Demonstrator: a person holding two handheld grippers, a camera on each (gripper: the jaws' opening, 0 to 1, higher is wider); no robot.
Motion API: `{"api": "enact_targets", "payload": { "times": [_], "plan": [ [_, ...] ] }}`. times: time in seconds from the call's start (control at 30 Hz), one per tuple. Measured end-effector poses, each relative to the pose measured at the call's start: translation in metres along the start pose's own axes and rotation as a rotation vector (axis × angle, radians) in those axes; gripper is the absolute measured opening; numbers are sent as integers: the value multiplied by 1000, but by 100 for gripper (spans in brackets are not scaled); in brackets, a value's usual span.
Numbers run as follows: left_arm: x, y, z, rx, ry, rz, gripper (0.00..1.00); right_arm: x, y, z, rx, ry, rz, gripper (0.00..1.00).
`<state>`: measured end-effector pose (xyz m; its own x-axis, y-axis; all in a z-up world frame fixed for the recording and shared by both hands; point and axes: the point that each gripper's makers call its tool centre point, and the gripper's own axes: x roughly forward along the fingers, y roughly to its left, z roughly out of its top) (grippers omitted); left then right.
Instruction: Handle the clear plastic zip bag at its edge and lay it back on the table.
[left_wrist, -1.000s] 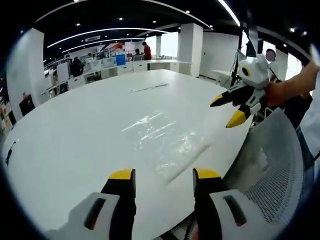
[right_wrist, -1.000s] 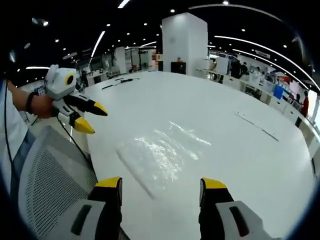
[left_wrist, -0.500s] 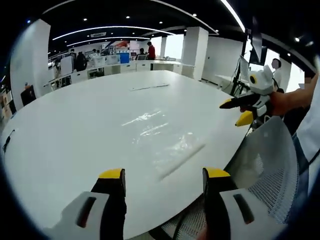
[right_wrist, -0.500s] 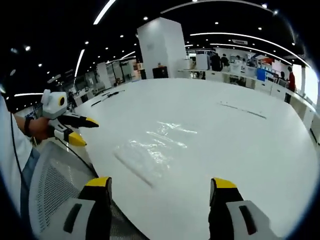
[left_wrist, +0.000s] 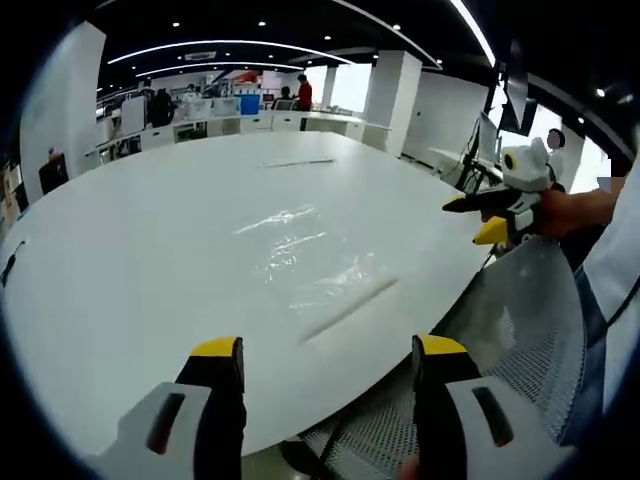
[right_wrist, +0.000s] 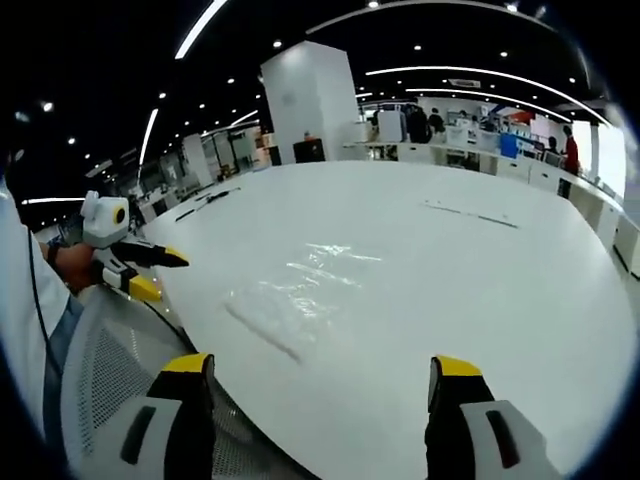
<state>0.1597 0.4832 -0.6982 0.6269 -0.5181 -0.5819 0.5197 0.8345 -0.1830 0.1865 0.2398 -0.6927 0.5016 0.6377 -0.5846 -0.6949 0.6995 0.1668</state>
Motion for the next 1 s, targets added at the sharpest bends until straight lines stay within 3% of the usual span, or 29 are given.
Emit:
{"api": "enact_targets", "payload": {
  "times": [0.53,1.0],
  "plan": [
    [5,-9,0,18,40,-11,61,-7,-5,3,35,-43,-17,93],
    [6,-10,0,4,46,-5,66,-5,-7,-1,53,-38,-15,91]
  ]
}}
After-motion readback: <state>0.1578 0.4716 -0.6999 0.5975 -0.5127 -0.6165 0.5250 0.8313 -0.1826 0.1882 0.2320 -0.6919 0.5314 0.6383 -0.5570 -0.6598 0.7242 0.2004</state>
